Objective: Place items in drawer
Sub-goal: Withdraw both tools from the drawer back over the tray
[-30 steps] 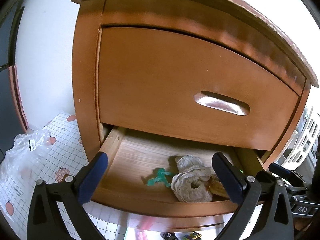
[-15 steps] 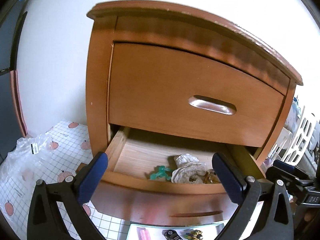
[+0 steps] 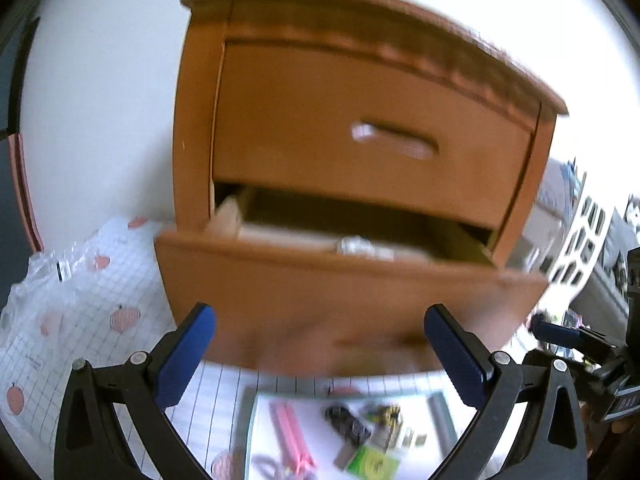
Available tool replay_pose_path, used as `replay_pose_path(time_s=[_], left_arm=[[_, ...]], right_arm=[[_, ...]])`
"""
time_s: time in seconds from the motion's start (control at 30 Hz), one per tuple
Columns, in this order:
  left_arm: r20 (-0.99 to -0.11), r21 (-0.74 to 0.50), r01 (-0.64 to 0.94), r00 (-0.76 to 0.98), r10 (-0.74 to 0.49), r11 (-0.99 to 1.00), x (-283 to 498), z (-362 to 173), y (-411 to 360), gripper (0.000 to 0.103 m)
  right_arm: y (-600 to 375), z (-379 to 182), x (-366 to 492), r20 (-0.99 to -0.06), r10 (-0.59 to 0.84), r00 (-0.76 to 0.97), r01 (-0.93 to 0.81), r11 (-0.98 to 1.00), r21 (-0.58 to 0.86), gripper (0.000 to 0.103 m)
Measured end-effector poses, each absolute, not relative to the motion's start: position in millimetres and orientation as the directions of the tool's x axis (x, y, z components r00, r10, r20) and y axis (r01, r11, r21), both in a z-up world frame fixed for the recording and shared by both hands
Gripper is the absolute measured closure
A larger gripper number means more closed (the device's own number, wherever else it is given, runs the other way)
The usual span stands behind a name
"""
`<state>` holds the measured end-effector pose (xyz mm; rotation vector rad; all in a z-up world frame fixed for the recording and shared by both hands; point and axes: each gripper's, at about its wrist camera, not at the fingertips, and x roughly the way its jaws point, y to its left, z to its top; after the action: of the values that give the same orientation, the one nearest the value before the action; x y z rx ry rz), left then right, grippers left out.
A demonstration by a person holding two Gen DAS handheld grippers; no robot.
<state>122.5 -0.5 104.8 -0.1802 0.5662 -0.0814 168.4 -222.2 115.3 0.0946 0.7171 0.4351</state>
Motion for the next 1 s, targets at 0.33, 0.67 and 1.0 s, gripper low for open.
replay_pose_path(time_s=[0.33, 0.67, 1.0], left_arm=[[-0.754, -0.156, 0.007, 0.645, -0.124, 0.988, 126, 46, -15, 0.000], [-0.911, -0.215, -0.107, 0.380, -0.160, 0.971, 132, -27, 0, 0.000], [-0.934, -0.321, -0.210, 0.233, -0.272, 0.923, 133, -68, 9, 0.016]], right_arm=[[-202, 47, 154, -0.775, 0.394, 0.494, -0.360, 0.904, 0.230, 0.000], [-181, -34, 165, -0.909, 0.300, 0.289, -0.362, 0.913, 0.186, 0.000], [-161, -74, 172, -0.933, 0.314, 0.177, -0.376, 0.898, 0.231, 0.006]])
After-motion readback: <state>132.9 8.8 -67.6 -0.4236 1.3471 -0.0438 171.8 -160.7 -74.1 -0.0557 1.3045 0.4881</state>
